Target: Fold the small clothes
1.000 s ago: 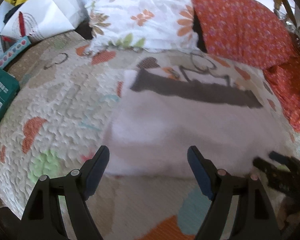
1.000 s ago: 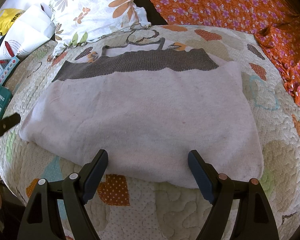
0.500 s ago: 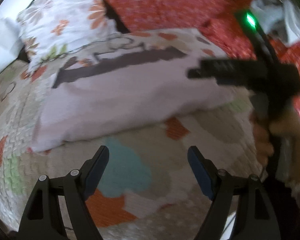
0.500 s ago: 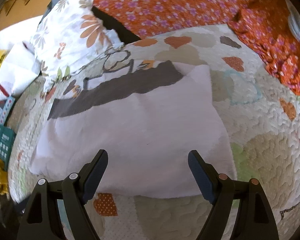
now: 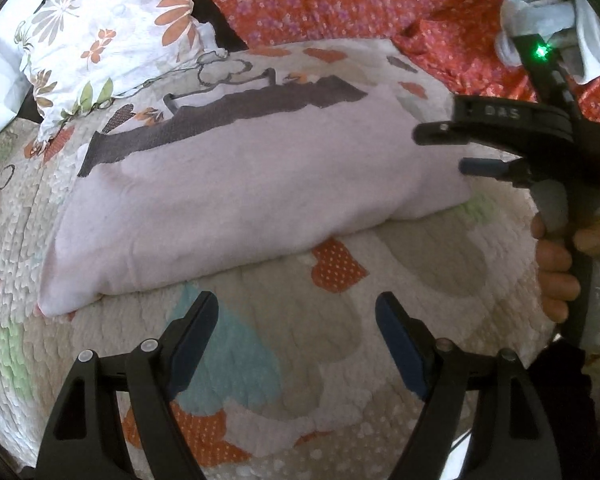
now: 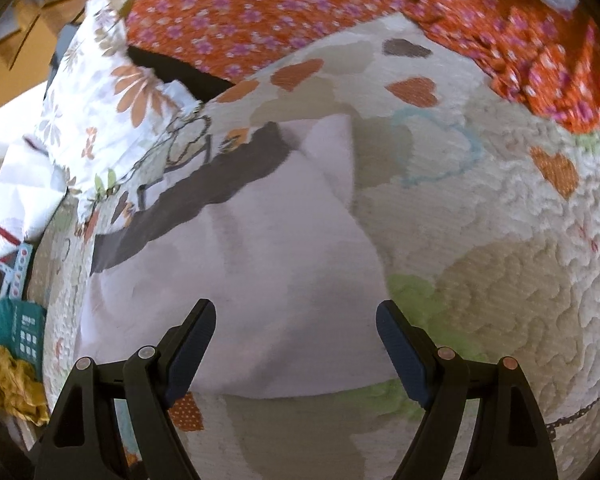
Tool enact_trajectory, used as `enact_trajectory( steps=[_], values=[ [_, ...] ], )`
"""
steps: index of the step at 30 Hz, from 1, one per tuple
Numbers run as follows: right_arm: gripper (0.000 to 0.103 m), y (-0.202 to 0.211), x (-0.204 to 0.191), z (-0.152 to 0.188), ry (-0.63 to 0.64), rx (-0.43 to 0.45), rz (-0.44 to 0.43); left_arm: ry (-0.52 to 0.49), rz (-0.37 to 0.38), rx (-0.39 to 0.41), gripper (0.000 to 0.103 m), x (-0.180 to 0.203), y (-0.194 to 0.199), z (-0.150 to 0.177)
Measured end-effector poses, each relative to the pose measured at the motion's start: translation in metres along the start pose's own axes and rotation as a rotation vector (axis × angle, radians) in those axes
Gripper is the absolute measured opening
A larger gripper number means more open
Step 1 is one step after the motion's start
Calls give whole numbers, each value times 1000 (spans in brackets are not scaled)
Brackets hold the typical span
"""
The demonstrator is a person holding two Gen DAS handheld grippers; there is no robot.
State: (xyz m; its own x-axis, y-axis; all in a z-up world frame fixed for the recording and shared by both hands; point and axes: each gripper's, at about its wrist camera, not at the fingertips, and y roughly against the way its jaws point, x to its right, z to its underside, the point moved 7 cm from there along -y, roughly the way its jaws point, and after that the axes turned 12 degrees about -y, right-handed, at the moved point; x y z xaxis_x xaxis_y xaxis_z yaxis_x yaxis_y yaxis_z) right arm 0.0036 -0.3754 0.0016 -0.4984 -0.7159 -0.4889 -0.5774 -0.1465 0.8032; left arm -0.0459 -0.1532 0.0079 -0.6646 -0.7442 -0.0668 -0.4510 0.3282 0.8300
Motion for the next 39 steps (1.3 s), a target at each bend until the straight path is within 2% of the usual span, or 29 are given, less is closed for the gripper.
enact_trajectory(
  steps=[7,33,36,39],
  values=[
    [86,5,20,-9,-74,-7,-16,-14,2,-16,80,6,-9,-5],
    [88,-12,36,-7,-150,-70,-9,-1,22,-62,80,10,-31,-16],
    [89,-16,36,-7,-151,-71,-2,-2,2,-73,80,8,-37,-16],
    [91,-19,34,-8,-142,-62,12,-8,-49,-85,80,3,-46,-16]
  ],
)
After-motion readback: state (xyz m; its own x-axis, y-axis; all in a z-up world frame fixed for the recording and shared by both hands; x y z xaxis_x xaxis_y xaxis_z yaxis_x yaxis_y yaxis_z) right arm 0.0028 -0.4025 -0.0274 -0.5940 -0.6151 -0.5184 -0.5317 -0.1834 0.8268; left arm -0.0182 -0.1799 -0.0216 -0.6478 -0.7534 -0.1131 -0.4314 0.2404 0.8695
